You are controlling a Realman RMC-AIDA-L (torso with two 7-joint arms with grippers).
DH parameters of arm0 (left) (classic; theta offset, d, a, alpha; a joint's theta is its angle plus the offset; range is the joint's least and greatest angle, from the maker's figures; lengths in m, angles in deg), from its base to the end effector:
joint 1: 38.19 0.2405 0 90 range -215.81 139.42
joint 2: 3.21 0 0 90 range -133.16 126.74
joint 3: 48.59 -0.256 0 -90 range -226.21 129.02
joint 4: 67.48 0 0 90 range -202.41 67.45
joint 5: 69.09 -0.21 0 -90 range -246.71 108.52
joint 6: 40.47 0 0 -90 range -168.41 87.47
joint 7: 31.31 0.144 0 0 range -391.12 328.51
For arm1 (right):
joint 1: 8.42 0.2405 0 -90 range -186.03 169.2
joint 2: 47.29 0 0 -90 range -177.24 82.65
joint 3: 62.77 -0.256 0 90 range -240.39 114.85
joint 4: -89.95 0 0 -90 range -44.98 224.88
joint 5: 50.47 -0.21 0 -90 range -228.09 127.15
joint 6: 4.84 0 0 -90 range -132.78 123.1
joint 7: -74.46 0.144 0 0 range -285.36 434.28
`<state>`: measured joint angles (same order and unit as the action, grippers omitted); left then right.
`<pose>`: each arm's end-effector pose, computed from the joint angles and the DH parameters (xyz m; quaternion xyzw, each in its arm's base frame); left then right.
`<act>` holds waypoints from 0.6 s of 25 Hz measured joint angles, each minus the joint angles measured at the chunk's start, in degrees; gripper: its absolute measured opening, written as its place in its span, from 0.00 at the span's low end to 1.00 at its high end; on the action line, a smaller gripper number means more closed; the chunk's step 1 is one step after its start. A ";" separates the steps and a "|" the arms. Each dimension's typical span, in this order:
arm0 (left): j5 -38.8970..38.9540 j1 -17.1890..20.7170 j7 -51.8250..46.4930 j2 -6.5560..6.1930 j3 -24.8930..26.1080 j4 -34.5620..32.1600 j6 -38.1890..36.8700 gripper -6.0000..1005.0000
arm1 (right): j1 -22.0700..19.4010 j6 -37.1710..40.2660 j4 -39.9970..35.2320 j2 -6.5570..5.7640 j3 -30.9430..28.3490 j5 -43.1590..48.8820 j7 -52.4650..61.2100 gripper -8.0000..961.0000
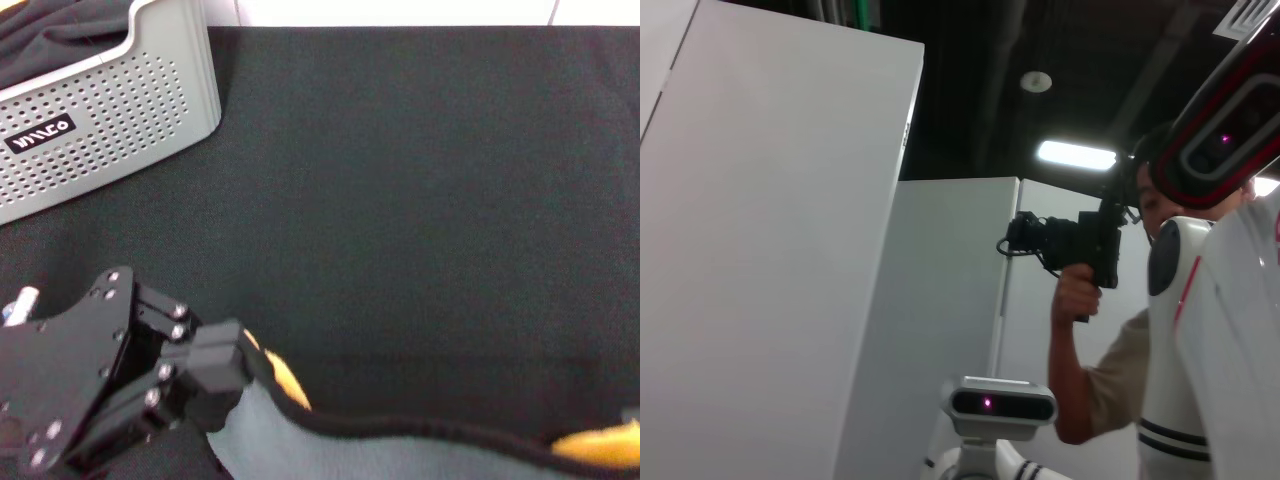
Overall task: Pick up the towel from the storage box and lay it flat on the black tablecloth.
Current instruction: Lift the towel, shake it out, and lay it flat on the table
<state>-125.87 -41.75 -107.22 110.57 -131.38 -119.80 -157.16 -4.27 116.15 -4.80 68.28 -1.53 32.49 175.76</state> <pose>-0.2184 0.1843 0.0444 0.8390 0.0717 0.5364 0.0569 0.1754 0.1897 0.1027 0.9676 0.0093 -0.2492 0.0406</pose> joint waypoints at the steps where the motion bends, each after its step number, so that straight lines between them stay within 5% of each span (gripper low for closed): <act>1: 0.02 -0.95 0.82 0.02 0.25 2.22 0.06 0.03 | 0.27 -1.70 1.39 -0.03 -0.27 1.30 -0.11 0.01; 5: 0.14 -4.42 3.84 0.06 0.83 8.86 0.15 0.03 | 1.74 -5.75 4.43 -0.07 -0.04 6.23 -1.26 0.01; 10: -1.57 -16.21 14.72 0.05 6.21 31.18 0.46 0.03 | 6.35 -11.49 13.19 -0.08 0.54 11.28 -2.95 0.01; 15: -1.35 -19.13 20.80 0.21 7.26 36.02 3.61 0.03 | 10.84 -18.71 21.57 -0.03 1.65 13.86 -6.52 0.01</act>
<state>-127.23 -60.88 -86.43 110.79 -124.12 -83.77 -153.54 6.57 97.44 16.77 68.25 0.12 46.34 169.24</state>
